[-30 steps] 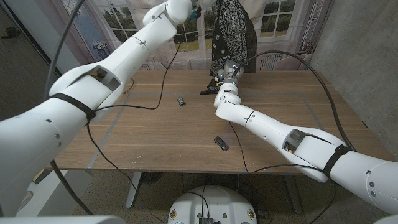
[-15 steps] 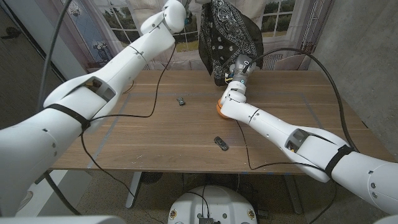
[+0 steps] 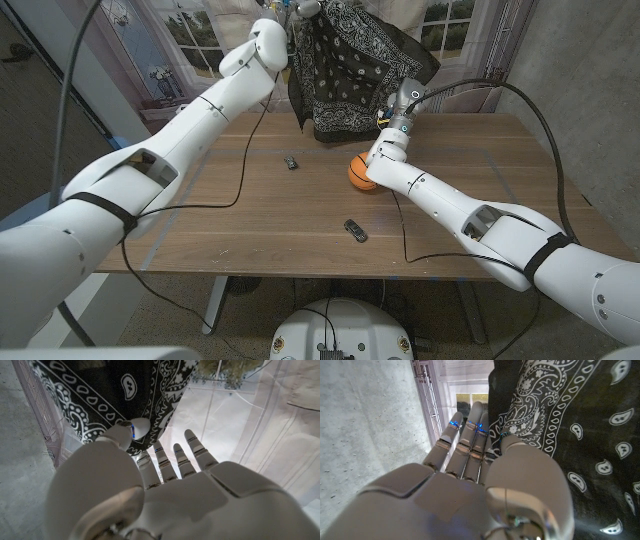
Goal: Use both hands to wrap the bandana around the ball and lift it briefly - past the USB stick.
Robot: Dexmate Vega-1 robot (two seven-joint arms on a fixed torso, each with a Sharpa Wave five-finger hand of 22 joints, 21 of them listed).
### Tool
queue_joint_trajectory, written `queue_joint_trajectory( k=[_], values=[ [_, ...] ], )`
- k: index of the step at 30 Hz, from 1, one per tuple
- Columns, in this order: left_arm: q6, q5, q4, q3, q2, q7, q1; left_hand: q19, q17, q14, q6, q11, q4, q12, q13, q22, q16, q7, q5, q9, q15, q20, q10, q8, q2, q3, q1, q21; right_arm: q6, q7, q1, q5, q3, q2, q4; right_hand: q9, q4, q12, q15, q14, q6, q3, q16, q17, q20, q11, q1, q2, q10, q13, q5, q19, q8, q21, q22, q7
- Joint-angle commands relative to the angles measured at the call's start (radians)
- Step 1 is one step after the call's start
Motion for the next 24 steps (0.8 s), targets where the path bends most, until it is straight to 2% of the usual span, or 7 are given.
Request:
queue_joint_trajectory(
  k=[1,9,15,24],
  values=[
    [-0.038,-0.073,-0.137,-0.075,0.052,0.052,0.155,0.004,0.000,0.004,0.048,-0.005,-0.004,0.000,0.003,0.005,-0.004,0.051,-0.025,-0.011,-0.035,-0.006,-0.002,-0.007,0.005,-0.010,0.001,0.007,0.079,-0.122,-0.043,-0.007,0.044,-0.047,0.011,-0.001,-0.022,0.003,-0.095,0.004,0.021,0.035,-0.005,0.002,-0.002,-0.010,0.031,0.033,0.009,0.001,-0.001,0.009,0.006,0.008,0.003,-0.013],
    [-0.101,-0.126,-0.239,-0.108,0.087,0.058,0.281,0.003,-0.004,0.005,0.061,-0.010,-0.009,0.003,0.004,0.005,-0.007,0.054,-0.055,-0.031,-0.036,-0.006,0.002,-0.017,0.006,-0.010,0.003,0.009,0.091,-0.150,-0.090,-0.004,0.075,-0.089,-0.021,-0.004,-0.020,0.001,-0.098,-0.001,0.025,0.036,-0.014,0.001,-0.004,-0.016,0.028,0.029,0.009,-0.002,-0.002,0.007,0.009,0.012,0.004,-0.020],
    [-0.135,-0.149,-0.306,-0.126,0.103,0.056,0.341,0.002,-0.005,0.007,0.068,-0.007,-0.012,0.005,0.005,0.005,-0.007,0.058,-0.068,-0.042,-0.034,-0.006,0.004,-0.023,0.006,-0.007,0.004,0.010,0.065,-0.148,-0.138,-0.014,0.091,-0.129,-0.092,-0.006,-0.019,0.001,-0.099,-0.004,0.026,0.036,-0.017,0.003,-0.004,-0.017,0.026,0.029,0.011,-0.002,-0.002,0.006,0.010,0.014,0.005,-0.021],
    [-0.157,-0.239,-0.380,-0.159,0.127,0.000,0.431,0.000,-0.006,0.006,0.070,-0.007,-0.012,0.006,0.005,0.004,-0.009,0.057,-0.091,-0.060,-0.033,-0.004,0.005,-0.036,0.007,-0.003,0.003,0.011,0.056,-0.157,-0.225,-0.024,0.129,-0.182,-0.182,-0.009,-0.016,0.001,-0.100,-0.003,0.030,0.035,-0.024,0.003,-0.006,-0.020,0.021,0.026,0.013,-0.002,-0.002,0.001,0.013,0.017,0.006,-0.027]
  ],
)
